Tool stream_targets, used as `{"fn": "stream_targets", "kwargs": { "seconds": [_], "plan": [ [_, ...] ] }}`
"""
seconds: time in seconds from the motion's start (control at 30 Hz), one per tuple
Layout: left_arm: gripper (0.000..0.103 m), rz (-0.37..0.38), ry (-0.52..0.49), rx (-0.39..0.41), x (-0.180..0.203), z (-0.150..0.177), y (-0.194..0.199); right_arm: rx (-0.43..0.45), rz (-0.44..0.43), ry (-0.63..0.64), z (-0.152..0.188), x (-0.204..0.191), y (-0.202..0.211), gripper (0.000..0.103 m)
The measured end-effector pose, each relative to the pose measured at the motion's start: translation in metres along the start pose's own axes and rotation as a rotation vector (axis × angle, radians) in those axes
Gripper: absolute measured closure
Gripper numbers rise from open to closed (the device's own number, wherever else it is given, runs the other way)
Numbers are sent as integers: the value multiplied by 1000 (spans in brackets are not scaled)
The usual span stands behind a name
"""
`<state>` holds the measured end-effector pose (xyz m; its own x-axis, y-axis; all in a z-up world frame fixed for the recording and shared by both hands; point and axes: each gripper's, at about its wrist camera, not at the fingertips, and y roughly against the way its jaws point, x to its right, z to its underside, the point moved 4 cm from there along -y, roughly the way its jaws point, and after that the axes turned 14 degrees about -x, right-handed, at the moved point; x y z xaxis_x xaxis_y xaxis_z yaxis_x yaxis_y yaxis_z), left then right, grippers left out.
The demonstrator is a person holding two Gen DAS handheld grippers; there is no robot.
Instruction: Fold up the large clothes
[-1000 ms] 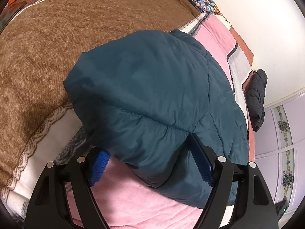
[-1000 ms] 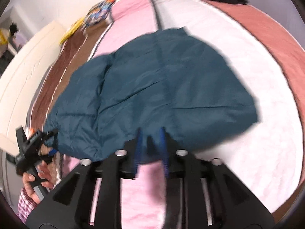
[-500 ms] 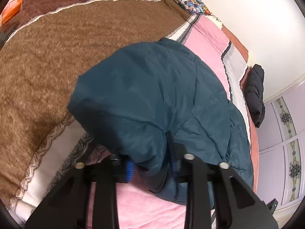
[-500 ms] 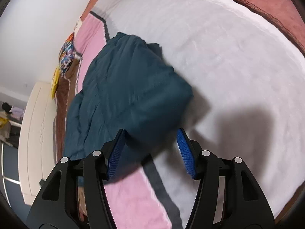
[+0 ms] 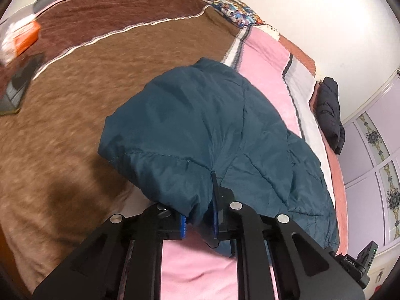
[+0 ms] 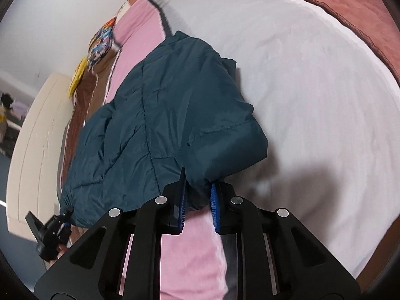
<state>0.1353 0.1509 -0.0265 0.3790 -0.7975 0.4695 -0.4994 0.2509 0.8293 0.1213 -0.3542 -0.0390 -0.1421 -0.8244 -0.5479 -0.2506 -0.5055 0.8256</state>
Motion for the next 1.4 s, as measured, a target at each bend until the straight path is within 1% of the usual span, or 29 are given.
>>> {"fn": "stream_targets", "kwargs": {
  "seconds": [0.13, 0.33, 0.4, 0.53, 0.9, 1.13, 1.3, 1.4],
  "plan": [
    [88, -25, -12, -28, -20, 25, 8, -6, 46, 32, 26, 3, 4, 86],
    [87, -30, -3, -49, -36, 45, 10, -26, 78, 30, 41, 6, 0, 86],
    [87, -48, -1, -61, -39, 49, 8, -32, 89, 28, 43, 8, -2, 86],
    [85, -97, -5, -63, -36, 51, 5, -42, 101, 27, 33, 1, -10, 86],
    [82, -200, 34, -55, -30, 52, 4, -89, 105, 71, 40, 8, -9, 85],
    [81, -221, 60, -48, -30, 53, 5, -116, 120, 95, 40, 6, -10, 85],
    [81, -224, 47, -49, -29, 53, 6, -106, 139, 92, 42, 4, -10, 84],
    [80, -209, 45, -56, -31, 52, 6, -95, 154, 85, 44, 1, -9, 84]
  ]
}}
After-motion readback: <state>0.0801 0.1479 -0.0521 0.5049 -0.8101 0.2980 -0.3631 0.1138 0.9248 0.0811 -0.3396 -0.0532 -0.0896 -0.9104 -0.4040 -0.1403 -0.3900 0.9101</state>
